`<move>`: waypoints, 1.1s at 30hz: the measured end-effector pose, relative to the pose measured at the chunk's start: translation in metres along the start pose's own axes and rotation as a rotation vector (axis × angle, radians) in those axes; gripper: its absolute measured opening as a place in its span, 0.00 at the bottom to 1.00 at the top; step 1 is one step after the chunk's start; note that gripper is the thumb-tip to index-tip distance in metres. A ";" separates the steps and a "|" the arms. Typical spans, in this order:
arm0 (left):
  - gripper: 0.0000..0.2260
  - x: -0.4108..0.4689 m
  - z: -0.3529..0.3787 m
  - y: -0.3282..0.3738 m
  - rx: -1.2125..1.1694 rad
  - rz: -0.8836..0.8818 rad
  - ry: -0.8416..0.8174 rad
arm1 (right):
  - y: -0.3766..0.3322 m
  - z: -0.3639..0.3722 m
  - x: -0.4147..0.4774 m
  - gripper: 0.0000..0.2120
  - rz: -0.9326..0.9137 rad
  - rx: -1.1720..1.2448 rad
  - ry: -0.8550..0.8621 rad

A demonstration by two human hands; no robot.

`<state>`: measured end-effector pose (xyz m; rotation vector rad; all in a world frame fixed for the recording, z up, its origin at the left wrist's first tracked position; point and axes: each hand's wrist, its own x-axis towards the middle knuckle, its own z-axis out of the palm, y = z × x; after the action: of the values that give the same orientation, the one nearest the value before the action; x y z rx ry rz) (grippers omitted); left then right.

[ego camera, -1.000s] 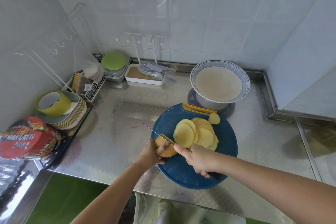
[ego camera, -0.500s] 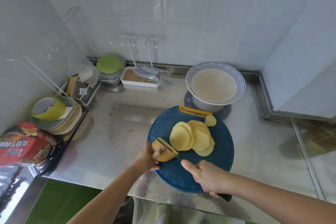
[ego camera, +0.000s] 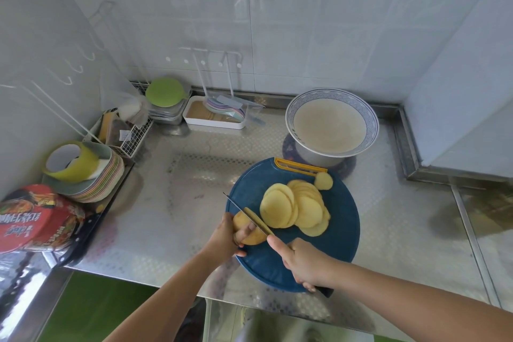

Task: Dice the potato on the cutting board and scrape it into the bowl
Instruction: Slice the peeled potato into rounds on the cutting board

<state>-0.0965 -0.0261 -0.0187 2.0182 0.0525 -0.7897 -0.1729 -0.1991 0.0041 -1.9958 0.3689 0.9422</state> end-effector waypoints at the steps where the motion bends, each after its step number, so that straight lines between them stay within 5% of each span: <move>1: 0.13 -0.001 -0.001 0.001 0.007 0.004 0.011 | 0.000 0.000 0.000 0.31 0.000 0.011 0.003; 7: 0.21 -0.006 -0.004 0.010 0.111 -0.044 -0.081 | 0.007 0.009 -0.005 0.30 -0.021 0.058 0.036; 33: 0.21 0.008 -0.003 0.000 0.122 -0.078 -0.092 | 0.033 0.011 -0.001 0.31 0.015 0.015 0.009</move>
<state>-0.0889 -0.0261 -0.0222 2.1022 0.0303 -0.9548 -0.1978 -0.2098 -0.0182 -1.9869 0.3957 0.9374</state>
